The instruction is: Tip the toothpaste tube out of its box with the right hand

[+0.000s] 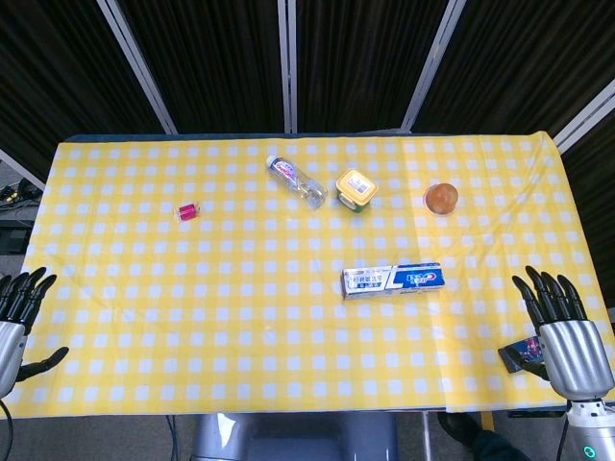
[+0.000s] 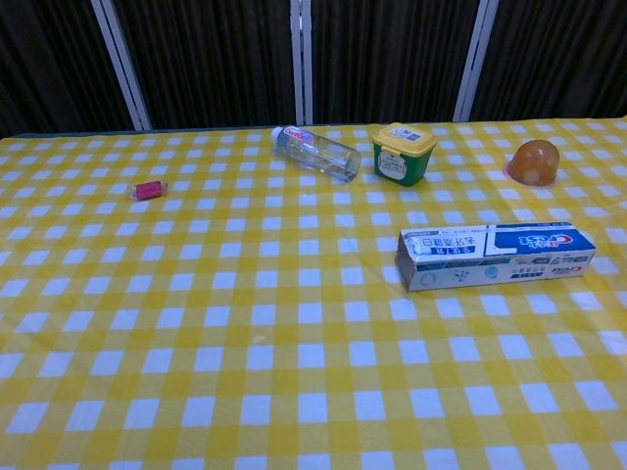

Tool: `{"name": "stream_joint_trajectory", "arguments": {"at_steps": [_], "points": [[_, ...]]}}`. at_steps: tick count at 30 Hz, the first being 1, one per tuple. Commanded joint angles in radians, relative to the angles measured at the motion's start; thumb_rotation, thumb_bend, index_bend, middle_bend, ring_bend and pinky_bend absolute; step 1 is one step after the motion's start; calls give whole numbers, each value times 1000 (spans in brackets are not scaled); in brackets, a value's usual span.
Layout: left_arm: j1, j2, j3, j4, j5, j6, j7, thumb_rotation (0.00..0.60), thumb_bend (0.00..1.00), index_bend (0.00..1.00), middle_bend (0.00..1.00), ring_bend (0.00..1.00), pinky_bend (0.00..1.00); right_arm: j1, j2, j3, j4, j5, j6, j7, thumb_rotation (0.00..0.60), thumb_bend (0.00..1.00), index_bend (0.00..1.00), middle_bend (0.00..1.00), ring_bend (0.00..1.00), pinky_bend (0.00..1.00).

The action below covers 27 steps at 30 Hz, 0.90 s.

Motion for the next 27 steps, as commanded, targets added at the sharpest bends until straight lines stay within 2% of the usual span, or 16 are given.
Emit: {"name": "stream_joint_trajectory", "arguments": {"at_steps": [1,7,14,18,27], "points": [[0,2,1,-3,-3,-5,-1,600,0,0,0,0,0,2,4,-3,-2,0,-7,7,600,0,0,0,0,0],[-3,-1,2,0,-15,-18,8,600,0,0,0,0,0,39,-3,4,24,31,-79,48,600,0,0,0,0,0],[-23,-22,-12,-1,-44,-53,38,600,0,0,0,0,0,228,-63,87,161,182,-378,18,600,0,0,1,0,0],[-38,-38,-27,6,-87,-83,60,600,0,0,0,0,0,351,-111,115,267,214,-554,70,600,0,41,68,0,22],[-62,-70,-48,27,-152,-127,99,600,0,0,0,0,0,510,-224,124,440,242,-762,74,600,0,58,110,34,97]]}}
